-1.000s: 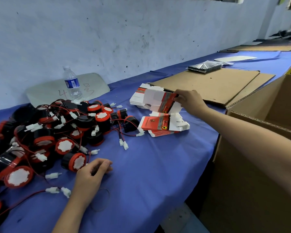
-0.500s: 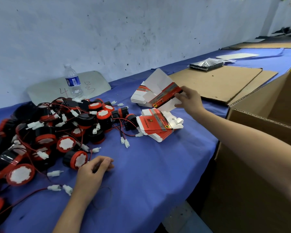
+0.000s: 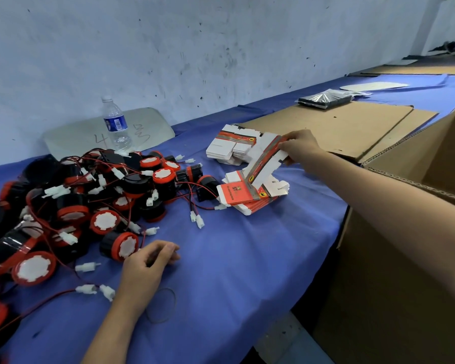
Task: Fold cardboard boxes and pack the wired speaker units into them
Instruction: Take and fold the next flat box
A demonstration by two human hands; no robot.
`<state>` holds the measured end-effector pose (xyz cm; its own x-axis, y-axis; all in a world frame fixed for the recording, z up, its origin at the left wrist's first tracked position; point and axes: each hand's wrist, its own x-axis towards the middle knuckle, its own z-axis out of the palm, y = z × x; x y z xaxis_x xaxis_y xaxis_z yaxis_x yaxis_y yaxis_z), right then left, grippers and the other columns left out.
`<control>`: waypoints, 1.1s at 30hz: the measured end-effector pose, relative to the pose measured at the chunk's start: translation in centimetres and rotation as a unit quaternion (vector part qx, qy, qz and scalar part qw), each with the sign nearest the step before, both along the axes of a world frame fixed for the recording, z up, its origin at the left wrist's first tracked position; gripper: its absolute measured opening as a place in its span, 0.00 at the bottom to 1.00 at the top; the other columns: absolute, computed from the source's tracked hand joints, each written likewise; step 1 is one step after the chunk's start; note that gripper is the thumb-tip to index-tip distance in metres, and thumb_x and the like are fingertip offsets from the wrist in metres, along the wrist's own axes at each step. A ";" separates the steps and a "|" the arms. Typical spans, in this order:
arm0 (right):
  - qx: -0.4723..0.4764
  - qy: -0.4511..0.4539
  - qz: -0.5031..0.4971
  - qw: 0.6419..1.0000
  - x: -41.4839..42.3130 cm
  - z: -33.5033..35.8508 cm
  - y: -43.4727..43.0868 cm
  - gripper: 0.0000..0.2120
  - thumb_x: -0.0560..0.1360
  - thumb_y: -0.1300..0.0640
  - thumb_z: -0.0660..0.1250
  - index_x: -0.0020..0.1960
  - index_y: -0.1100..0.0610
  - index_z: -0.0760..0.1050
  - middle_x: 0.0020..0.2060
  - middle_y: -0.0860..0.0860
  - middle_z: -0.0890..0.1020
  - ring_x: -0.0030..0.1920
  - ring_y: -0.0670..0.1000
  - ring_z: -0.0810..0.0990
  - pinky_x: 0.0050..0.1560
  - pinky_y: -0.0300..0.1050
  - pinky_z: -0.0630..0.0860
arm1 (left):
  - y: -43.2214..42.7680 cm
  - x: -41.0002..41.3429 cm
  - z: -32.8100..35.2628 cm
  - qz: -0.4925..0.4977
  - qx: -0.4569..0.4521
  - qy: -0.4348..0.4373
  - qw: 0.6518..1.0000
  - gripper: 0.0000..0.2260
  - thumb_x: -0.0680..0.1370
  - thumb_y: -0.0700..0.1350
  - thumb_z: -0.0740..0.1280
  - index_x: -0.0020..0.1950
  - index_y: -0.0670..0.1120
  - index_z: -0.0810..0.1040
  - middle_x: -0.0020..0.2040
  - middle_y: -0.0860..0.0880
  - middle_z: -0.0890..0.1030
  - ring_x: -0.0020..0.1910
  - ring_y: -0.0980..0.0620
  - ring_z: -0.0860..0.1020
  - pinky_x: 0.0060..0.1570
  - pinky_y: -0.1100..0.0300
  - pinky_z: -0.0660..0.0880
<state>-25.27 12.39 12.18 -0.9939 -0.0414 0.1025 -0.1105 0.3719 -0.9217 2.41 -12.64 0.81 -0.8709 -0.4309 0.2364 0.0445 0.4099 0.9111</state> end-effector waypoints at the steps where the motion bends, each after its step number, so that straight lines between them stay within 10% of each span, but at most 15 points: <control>1: 0.013 0.004 0.001 1.000 -0.1 0.5 0.2 0.07 0.76 0.68 0.62 0.50 0.61 0.76 0.37 0.56 0.79 0.21 0.48 0.78 0.23 0.37 0.75 | 0.0 0.0 0.0 -0.001 -0.001 0.001 1.000 0.08 0.80 0.42 0.65 0.44 0.45 0.82 0.40 0.50 0.84 0.39 0.56 0.82 0.43 0.68 0.76; 7: 0.127 -0.045 0.029 0.990 -0.3 4.9 1.5 0.04 0.75 0.66 0.63 0.41 0.62 0.72 0.30 0.56 0.75 0.23 0.50 0.73 0.22 0.37 0.70 | -0.2 -0.1 -0.3 -0.002 -0.017 0.006 1.000 0.08 0.79 0.43 0.65 0.43 0.47 0.82 0.39 0.51 0.84 0.39 0.57 0.81 0.42 0.69 0.76; 13: -0.050 -0.055 0.140 0.987 2.1 7.2 1.4 0.06 0.78 0.63 0.64 0.54 0.58 0.77 0.40 0.51 0.76 0.26 0.46 0.77 0.29 0.38 0.75 | 0.0 0.0 -0.3 -0.001 -0.017 0.015 1.000 0.07 0.78 0.50 0.64 0.46 0.52 0.82 0.40 0.54 0.84 0.40 0.57 0.81 0.42 0.68 0.76; 17: -0.112 -0.084 0.293 0.946 8.6 0.8 -3.1 0.12 0.79 0.64 0.62 0.52 0.49 0.79 0.28 0.44 0.74 0.27 0.42 0.73 0.32 0.39 0.77 | 0.6 0.2 0.2 0.020 0.021 0.043 0.999 0.15 0.74 0.60 0.64 0.60 0.59 0.76 0.44 0.59 0.84 0.42 0.61 0.81 0.44 0.70 0.75; 23: -0.116 -0.043 0.371 0.920 15.6 -7.5 -10.2 0.18 0.78 0.66 0.63 0.66 0.54 0.73 0.47 0.48 0.80 0.47 0.47 0.78 0.49 0.40 0.75 | 1.6 1.2 1.2 0.101 0.050 0.076 0.991 0.40 0.70 0.76 0.52 0.42 0.36 0.71 0.30 0.54 0.72 0.34 0.62 0.75 0.31 0.75 0.66; 26: -0.045 0.044 0.339 0.939 16.4 -7.9 -11.9 0.19 0.75 0.51 0.70 0.64 0.43 0.73 0.54 0.44 0.76 0.55 0.43 0.75 0.56 0.39 0.70 | 1.6 1.4 1.1 0.087 0.084 0.064 0.991 0.26 0.76 0.66 0.59 0.60 0.46 0.71 0.50 0.55 0.76 0.49 0.66 0.76 0.38 0.82 0.66; 29: -0.109 0.018 0.365 0.925 17.7 -7.9 -12.9 0.22 0.66 0.45 0.76 0.55 0.35 0.71 0.56 0.42 0.79 0.56 0.38 0.77 0.55 0.34 0.74 | 2.1 1.1 1.1 0.072 0.048 0.059 0.995 0.05 0.77 0.48 0.63 0.52 0.55 0.70 0.42 0.62 0.81 0.46 0.64 0.77 0.37 0.82 0.67; 33: -0.174 0.006 0.398 0.901 18.7 -8.6 -12.8 0.21 0.66 0.47 0.73 0.57 0.41 0.73 0.47 0.37 0.83 0.50 0.37 0.80 0.48 0.31 0.74 | 1.0 0.7 0.8 0.074 0.043 0.122 0.989 0.38 0.66 0.67 0.67 0.67 0.44 0.66 0.55 0.61 0.75 0.51 0.77 0.73 0.44 0.80 0.68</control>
